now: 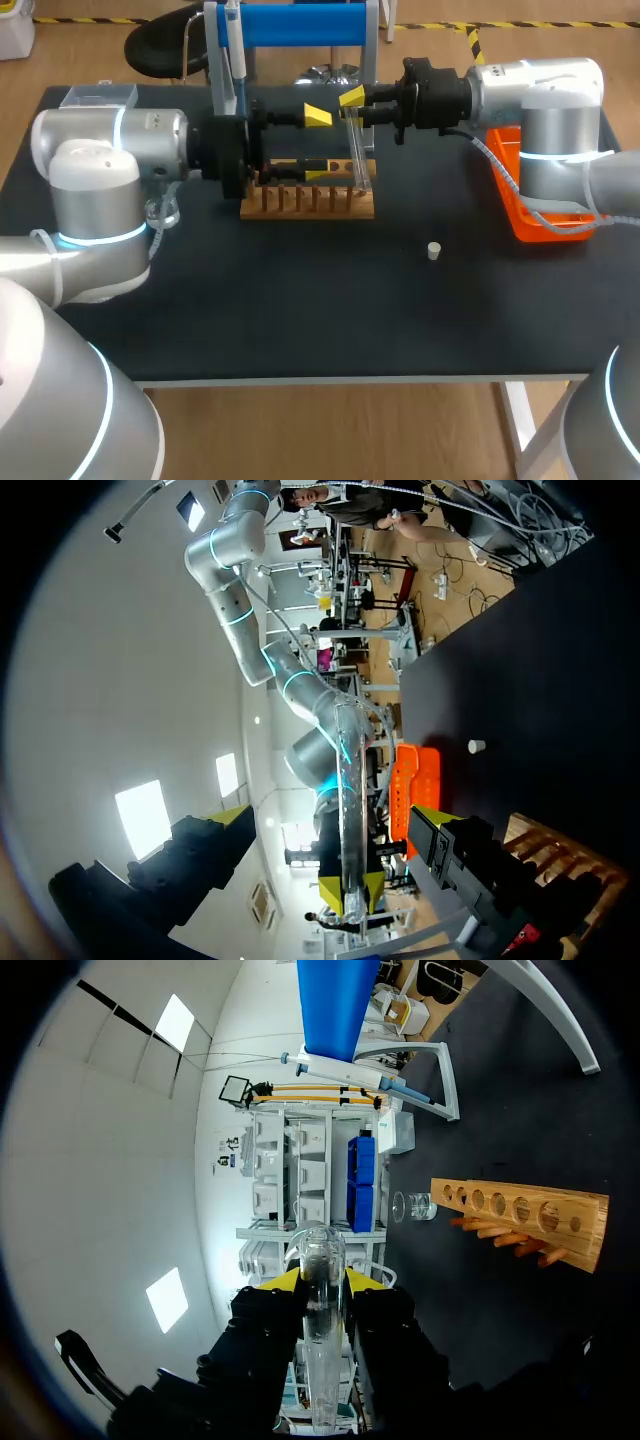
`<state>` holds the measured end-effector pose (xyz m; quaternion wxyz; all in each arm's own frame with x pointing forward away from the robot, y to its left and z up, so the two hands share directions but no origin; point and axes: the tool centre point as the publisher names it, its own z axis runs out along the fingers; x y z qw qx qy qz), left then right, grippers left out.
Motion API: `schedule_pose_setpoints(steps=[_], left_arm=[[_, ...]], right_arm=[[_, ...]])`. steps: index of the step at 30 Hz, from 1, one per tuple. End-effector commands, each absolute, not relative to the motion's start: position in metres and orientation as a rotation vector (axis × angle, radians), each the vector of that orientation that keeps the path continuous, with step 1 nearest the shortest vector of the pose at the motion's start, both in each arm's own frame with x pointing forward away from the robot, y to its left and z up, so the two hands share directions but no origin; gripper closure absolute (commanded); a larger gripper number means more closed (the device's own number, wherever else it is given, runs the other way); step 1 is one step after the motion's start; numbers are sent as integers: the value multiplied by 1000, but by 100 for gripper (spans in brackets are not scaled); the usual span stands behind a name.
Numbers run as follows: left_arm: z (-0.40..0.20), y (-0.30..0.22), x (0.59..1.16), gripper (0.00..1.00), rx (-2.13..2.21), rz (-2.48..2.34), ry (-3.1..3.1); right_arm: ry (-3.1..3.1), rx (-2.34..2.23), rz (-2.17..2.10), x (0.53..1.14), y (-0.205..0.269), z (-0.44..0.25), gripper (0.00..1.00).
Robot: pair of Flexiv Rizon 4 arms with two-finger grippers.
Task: Invert the test tube, pick up the pipette, mount the tip to pipette, aspirate from beaker and dispense into the tube, eject the tip, return the pipette, and cap with the stopper.
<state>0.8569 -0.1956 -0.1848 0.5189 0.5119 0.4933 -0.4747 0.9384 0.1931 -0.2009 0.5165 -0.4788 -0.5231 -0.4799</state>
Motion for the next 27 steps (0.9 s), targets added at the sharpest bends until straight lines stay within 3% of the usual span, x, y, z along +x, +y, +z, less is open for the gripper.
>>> schedule_pose_setpoints(steps=[1, 27], left_arm=[[-190, -210, 853, 0, 1210, -1140, 1191], [-192, -243, 838, 0, 1214, -1150, 1207]], right_arm=[[-1259, -1152, -1151, 938, 193, -200, 100], [-1259, -1152, -1151, 938, 193, -200, 100]])
